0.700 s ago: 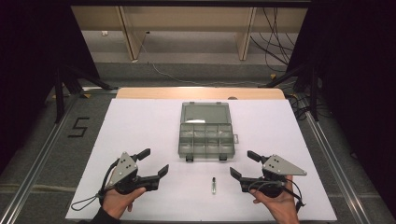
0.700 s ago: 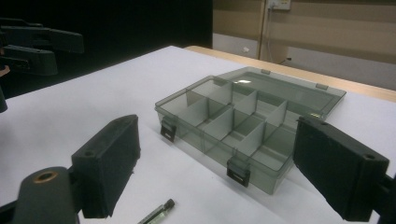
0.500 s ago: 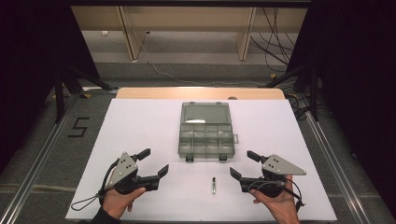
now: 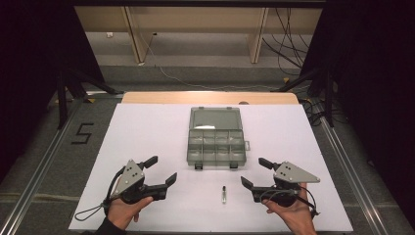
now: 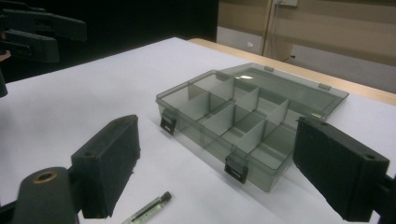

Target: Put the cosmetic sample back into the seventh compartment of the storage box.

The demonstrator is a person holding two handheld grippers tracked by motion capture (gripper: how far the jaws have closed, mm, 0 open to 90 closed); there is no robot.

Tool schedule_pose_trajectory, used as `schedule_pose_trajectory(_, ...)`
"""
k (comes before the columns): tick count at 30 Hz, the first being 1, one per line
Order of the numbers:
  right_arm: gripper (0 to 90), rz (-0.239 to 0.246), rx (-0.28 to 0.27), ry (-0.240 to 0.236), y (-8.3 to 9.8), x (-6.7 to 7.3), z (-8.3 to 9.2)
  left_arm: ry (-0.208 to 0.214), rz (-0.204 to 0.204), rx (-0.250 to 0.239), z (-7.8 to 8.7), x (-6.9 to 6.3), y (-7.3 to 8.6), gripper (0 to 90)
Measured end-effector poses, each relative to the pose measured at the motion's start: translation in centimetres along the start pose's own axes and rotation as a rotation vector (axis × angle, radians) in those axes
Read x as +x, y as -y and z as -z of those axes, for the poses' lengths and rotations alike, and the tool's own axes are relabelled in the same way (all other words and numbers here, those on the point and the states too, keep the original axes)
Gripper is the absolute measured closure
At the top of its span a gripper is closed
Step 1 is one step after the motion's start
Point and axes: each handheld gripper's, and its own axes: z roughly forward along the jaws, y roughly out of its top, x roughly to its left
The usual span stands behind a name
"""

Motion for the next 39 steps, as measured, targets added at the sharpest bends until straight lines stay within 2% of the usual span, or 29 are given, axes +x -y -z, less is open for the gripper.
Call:
schedule_pose_trajectory(1,15.7,0.016,0.026,-0.019,-0.1,0.0,-0.1,0.000,-0.001,0.001,0.0,0.0,0.0,15.8)
schedule_pose_trajectory(2,15.7,0.016,0.026,-0.019,-0.1,0.0,-0.1,0.000,0.000,0.000,0.0,0.0,0.0,15.8)
schedule_pose_trajectory(3,15.8,0.048,0.049,-0.026,-0.3,0.0,-0.1,0.000,-0.002,0.001,0.0,0.0,0.0,15.8)
schedule_pose_trajectory(4,15.8,0.052,0.041,-0.042,-0.4,0.1,-0.4,0.000,-0.002,0.001,0.0,0.0,0.0,15.8)
schedule_pose_trajectory(5,15.8,0.066,0.064,-0.038,-0.6,0.1,-0.3,-0.001,-0.001,0.003,0.0,0.0,0.0,15.8)
schedule_pose_trajectory(9,15.7,0.110,0.082,-0.049,-0.9,0.0,-0.4,-0.001,-0.003,0.005,0.0,0.0,0.0,15.8)
schedule_pose_trajectory(14,15.8,0.118,0.112,-0.069,-1.2,0.0,-0.6,-0.001,-0.002,0.007,0.0,0.0,0.0,15.8)
schedule_pose_trajectory(20,15.8,0.158,0.153,-0.087,-1.1,0.3,-1.1,-0.001,-0.002,0.007,0.0,0.0,0.0,15.9)
schedule_pose_trajectory(21,16.0,0.166,0.179,-0.101,-1.1,0.4,-1.3,0.000,-0.001,0.006,-0.1,0.0,0.0,15.8)
schedule_pose_trajectory(23,16.0,0.176,0.183,-0.111,-1.1,0.5,-1.5,-0.001,-0.001,0.006,-0.1,0.0,0.0,15.8)
schedule_pose_trajectory(25,15.9,0.209,0.226,-0.141,-1.2,0.6,-1.9,0.000,0.001,0.005,-0.1,0.0,0.1,15.8)
schedule_pose_trajectory(27,15.9,0.215,0.235,-0.150,-1.2,0.7,-2.0,0.000,0.001,0.005,-0.1,0.0,0.1,15.8)
schedule_pose_trajectory(28,15.9,0.226,0.257,-0.166,-1.4,0.7,-2.2,0.000,0.006,0.002,-0.1,0.0,0.1,15.8)
schedule_pose_trajectory(39,16.0,0.270,0.331,-0.217,-1.9,0.7,-3.2,0.000,0.005,0.004,-0.1,0.0,0.1,15.8)
